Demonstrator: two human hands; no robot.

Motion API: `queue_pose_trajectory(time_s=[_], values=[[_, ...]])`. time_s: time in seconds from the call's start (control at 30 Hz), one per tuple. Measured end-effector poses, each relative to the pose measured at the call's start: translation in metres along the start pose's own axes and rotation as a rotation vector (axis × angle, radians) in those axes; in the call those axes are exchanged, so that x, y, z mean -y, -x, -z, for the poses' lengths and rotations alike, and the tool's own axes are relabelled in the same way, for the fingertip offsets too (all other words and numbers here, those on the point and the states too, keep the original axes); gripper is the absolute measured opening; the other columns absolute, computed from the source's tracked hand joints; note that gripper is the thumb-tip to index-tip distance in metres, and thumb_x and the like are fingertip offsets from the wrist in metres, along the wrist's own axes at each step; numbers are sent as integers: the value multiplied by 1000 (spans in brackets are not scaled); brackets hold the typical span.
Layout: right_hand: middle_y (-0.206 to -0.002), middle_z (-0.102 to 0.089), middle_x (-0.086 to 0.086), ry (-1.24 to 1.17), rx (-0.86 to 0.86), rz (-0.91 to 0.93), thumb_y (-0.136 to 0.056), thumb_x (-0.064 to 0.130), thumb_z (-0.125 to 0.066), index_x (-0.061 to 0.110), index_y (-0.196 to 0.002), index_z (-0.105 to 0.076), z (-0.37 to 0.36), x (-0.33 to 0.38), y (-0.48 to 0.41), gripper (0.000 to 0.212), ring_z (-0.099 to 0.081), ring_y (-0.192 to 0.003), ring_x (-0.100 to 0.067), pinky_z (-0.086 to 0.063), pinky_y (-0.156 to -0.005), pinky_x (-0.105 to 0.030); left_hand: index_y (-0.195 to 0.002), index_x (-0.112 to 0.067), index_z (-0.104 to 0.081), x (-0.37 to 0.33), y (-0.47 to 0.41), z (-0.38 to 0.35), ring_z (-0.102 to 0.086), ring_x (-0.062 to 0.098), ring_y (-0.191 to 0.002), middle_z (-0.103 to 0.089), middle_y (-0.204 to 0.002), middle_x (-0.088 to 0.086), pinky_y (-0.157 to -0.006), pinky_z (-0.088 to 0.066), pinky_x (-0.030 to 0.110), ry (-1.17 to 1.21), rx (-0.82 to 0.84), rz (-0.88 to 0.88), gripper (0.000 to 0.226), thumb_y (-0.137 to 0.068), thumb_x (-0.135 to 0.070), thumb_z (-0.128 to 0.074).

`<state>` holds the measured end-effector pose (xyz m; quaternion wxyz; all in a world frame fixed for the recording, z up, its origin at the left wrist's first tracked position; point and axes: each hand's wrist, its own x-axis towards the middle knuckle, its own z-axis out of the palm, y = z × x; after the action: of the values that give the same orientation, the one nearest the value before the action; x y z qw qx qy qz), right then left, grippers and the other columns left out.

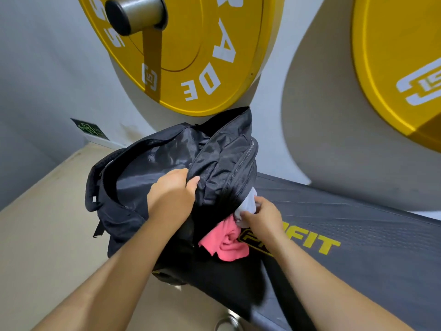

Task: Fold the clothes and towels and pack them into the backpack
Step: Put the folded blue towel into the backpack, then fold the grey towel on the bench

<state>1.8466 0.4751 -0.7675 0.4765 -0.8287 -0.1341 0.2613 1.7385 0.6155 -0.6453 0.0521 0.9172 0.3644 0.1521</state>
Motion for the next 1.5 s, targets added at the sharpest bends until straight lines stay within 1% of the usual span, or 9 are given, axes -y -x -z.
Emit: queue_pose_trajectory(time_s=[0.1,0.3,0.43,0.77,0.9,1.13,1.23,1.33,1.5], values=[[-60,-39,-4,-143,-82,33,-74,27,-60,10,-60,-50,1,0,2,24,-35,-59,-18,-32,-57,-33,-82,-15,-43,-7,3,0,-55,31,-83,-46,-83,-1,-64,-36,33,-62,-23,-67,28,-97,-39,-46],[-95,-72,-15,-613,63,81,-96,8,-52,10,-97,-70,67,14,27,18,-64,-82,-24,-50,-80,-41,-139,-21,-38,-22,9,8,-43,27,-113,-45,-128,5,-84,-41,41,-19,-41,-274,61,-84,-25,-63],[-96,-72,-14,-489,129,199,-98,8,-49,10,-97,-66,96,35,45,17,-64,-84,-21,-50,-78,-39,-121,-22,-55,-72,30,12,-50,26,-94,-55,-108,1,-76,-48,43,136,-93,-697,53,-70,-9,-59],[-83,-68,-6,-314,334,513,-99,10,-49,10,-93,-66,160,121,80,19,-62,-76,-16,-47,-71,-29,-120,-55,-43,-77,32,24,-58,24,-60,-65,-94,-20,-68,-53,39,801,416,-310,67,-79,-5,-64],[-89,-68,-14,-369,416,529,-91,19,-54,6,-97,-66,171,141,86,19,-62,-81,-26,-48,-78,-40,-136,-37,-43,-88,30,46,-66,28,-92,-67,-117,-6,-76,-50,40,1181,551,-238,84,-72,17,-53],[-90,-66,-16,-458,394,582,-97,9,-51,-2,-102,-62,186,163,106,16,-63,-81,-21,-51,-76,-30,-84,-14,-75,-103,23,83,-66,9,-79,-74,-82,1,-66,-53,26,1134,103,-151,32,-86,9,-53],[-83,-67,-6,-151,105,615,-99,10,-49,8,-93,-65,192,161,112,17,-60,-74,-12,-48,-70,-28,-93,-11,-74,-105,13,108,-69,20,-93,-74,-96,5,-77,-56,30,1436,-3,-81,23,-90,2,-55],[-80,-64,5,202,-187,627,-92,26,-58,24,-90,-61,190,154,117,4,-56,-75,-13,-46,-70,-35,-77,-7,-71,-105,17,121,-63,13,-73,-69,-76,7,-64,-51,32,1097,-169,-199,15,-86,-18,-67],[-128,-58,12,382,195,628,-70,51,-73,40,-138,-34,160,148,131,79,-54,-118,-9,-46,-97,-34,-52,-8,-39,-118,36,131,-36,13,-49,-36,-49,7,-50,-30,30,990,-49,-292,47,-88,-26,-64]])
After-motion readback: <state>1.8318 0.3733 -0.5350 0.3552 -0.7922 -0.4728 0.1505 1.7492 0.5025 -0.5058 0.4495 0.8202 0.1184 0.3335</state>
